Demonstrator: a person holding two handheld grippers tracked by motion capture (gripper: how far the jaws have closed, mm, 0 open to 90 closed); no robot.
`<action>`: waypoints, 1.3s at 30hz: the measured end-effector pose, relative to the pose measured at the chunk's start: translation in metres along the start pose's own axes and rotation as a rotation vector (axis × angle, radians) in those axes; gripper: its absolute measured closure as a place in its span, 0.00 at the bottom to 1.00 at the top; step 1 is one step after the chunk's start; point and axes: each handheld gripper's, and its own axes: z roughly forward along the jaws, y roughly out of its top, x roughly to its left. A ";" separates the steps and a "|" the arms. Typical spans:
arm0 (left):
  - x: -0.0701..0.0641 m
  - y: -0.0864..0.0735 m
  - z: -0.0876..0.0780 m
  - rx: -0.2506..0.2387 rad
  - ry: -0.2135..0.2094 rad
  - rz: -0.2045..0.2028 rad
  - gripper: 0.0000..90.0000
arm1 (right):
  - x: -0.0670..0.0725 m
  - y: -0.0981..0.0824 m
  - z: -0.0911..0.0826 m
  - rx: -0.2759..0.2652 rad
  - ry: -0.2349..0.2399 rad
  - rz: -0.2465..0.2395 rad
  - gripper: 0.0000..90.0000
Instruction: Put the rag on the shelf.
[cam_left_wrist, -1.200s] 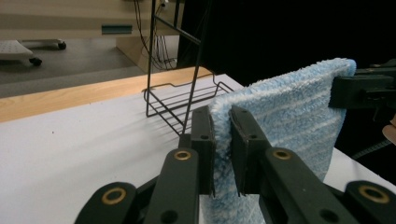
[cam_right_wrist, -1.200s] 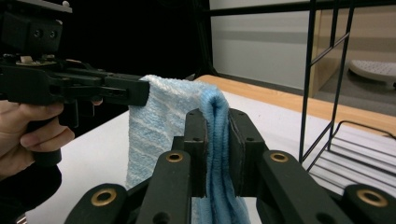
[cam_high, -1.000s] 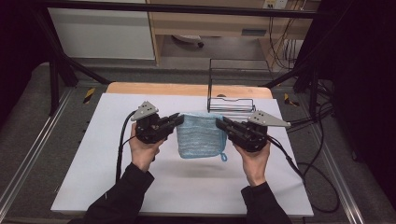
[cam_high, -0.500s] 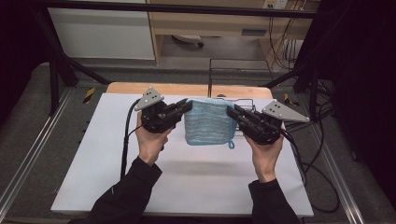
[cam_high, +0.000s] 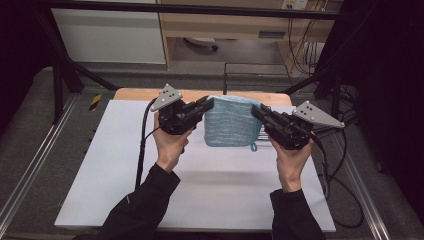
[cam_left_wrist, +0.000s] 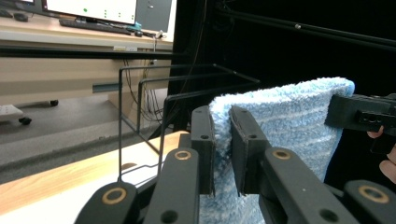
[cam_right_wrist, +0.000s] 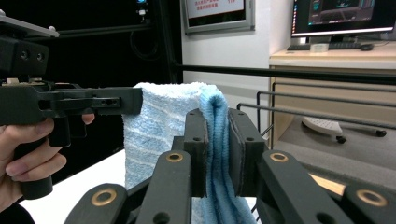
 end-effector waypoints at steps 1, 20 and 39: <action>-0.001 0.001 0.001 -0.004 -0.001 0.001 0.89 | -0.001 0.001 -0.001 -0.003 -0.003 0.000 0.88; -0.012 0.029 0.025 -0.080 -0.014 -0.001 0.89 | -0.015 0.029 -0.006 -0.073 -0.065 -0.006 0.89; -0.017 0.064 0.047 -0.162 -0.022 0.006 0.89 | -0.025 0.067 -0.004 -0.148 -0.129 -0.043 0.89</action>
